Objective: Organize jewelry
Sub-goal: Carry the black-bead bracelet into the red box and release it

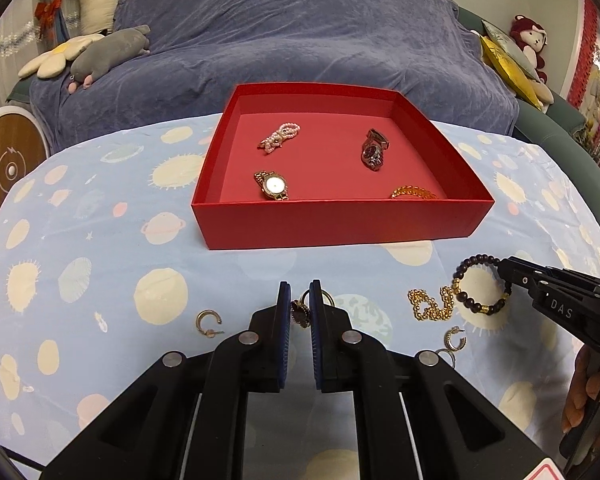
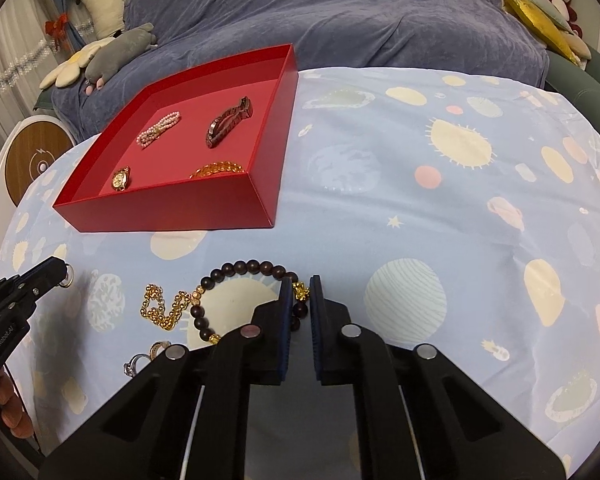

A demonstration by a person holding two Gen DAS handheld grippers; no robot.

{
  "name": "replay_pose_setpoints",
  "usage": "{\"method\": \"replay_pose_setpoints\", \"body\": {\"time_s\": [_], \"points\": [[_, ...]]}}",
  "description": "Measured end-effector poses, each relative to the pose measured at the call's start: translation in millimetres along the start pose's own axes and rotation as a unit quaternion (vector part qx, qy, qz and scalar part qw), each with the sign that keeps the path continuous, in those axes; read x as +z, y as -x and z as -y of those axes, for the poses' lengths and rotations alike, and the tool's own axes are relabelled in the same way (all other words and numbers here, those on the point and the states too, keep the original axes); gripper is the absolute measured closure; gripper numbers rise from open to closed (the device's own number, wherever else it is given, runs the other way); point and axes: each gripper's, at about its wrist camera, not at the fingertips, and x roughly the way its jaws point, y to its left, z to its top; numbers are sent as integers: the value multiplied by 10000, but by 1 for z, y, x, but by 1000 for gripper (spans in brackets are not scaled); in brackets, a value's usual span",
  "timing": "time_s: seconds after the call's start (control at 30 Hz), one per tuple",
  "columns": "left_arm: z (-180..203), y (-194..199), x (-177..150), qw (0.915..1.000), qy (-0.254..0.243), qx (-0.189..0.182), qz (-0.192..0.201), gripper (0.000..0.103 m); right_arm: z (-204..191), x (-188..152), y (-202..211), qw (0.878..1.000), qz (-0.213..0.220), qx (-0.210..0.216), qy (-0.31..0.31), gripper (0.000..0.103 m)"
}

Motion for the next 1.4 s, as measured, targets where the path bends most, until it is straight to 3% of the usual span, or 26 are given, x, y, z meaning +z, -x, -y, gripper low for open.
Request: {"method": "replay_pose_setpoints", "body": {"time_s": [0.27,0.53,0.8,1.0,1.23,1.4], "points": [[-4,24,15,9999,-93,-55,122,95,-18,19,55,9972,594,289,338,95],[-9,46,84,9976,-295,61,628,95,-49,91,81,9895,1053,602,781,95],[1,-13,150,9967,-522,328,527,95,-82,159,18,9895,957,745,785,95],[-7,-67,160,9988,-366,281,133,95,-94,185,-46,9930,520,854,636,95],[-12,-96,160,9988,-366,297,-118,94,-97,191,-90,9952,209,603,738,94],[-15,-95,161,9987,-200,464,13,72,-90,191,-80,9951,461,396,784,82]]}}
